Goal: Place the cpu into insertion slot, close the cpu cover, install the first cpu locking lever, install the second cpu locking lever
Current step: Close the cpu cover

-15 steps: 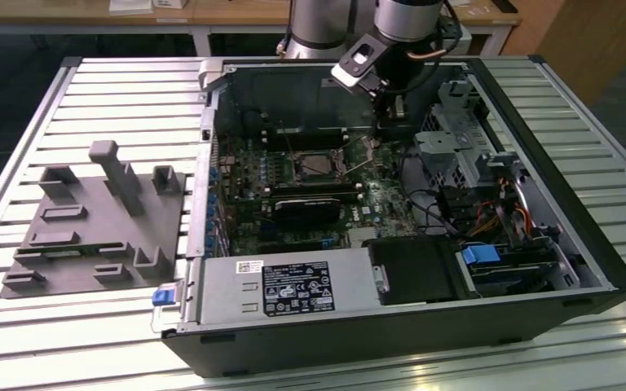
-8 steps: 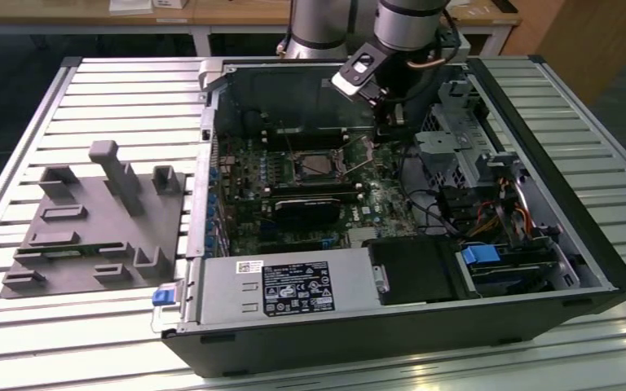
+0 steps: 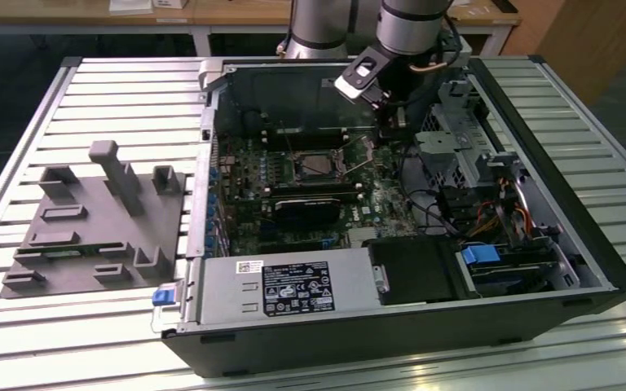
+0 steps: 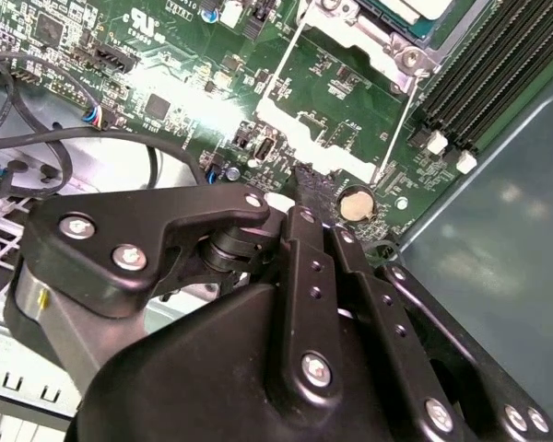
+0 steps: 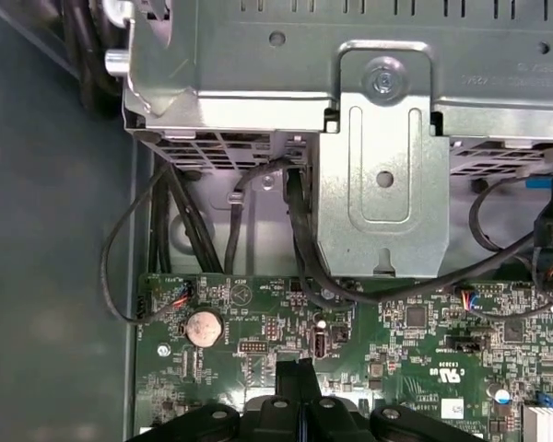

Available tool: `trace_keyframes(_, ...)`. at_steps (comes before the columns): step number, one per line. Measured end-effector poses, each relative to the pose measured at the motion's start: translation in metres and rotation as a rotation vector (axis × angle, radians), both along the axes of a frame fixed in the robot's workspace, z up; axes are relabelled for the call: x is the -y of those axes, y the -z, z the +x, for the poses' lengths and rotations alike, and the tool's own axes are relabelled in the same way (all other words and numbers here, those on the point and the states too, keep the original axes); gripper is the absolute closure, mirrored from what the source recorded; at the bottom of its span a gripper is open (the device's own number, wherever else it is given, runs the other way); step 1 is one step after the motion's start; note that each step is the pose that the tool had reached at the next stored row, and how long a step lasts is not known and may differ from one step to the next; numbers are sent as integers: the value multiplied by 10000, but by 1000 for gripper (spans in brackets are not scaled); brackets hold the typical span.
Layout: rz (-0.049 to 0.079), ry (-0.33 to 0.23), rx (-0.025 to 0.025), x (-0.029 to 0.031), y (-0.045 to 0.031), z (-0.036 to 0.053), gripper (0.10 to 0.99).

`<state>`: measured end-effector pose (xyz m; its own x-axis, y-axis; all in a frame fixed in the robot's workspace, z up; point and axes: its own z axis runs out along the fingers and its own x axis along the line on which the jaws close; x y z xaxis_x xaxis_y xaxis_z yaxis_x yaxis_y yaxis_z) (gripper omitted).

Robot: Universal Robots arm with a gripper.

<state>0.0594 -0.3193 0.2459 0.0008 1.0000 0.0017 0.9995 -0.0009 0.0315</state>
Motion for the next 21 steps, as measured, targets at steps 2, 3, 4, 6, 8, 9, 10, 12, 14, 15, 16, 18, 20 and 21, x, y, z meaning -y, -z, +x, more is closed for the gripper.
trace_keyframes(2, -22, 0, -1, -2, 10, 6, 984)
trace_keyframes(3, -34, -1, -1, -2, 14, 9, 984)
trace_keyframes(4, -46, 0, 0, -3, 19, 12, 984)
trace_keyframes(6, -64, 0, 0, -3, 32, 18, 984)
trace_keyframes(8, -78, 1, 0, -4, 48, 21, 984)
trace_keyframes(9, -84, 1, -1, -4, 59, 21, 984)
trace_keyframes(10, -89, 1, 0, -4, 71, 21, 984)
trace_keyframes(12, -96, 0, 0, -4, 98, 22, 984)
trace_keyframes(14, -104, -1, 0, -4, 115, 22, 984)
trace_keyframes(15, -105, -1, -1, -4, 119, 22, 984)
trace_keyframes(16, -105, -1, 0, -4, 119, 22, 984)
trace_keyframes(18, -106, -1, -1, -4, 119, 22, 984)
trace_keyframes(20, -107, 0, -3, -4, 119, 22, 984)
trace_keyframes(21, -115, 0, -33, -5, 122, 22, 984)
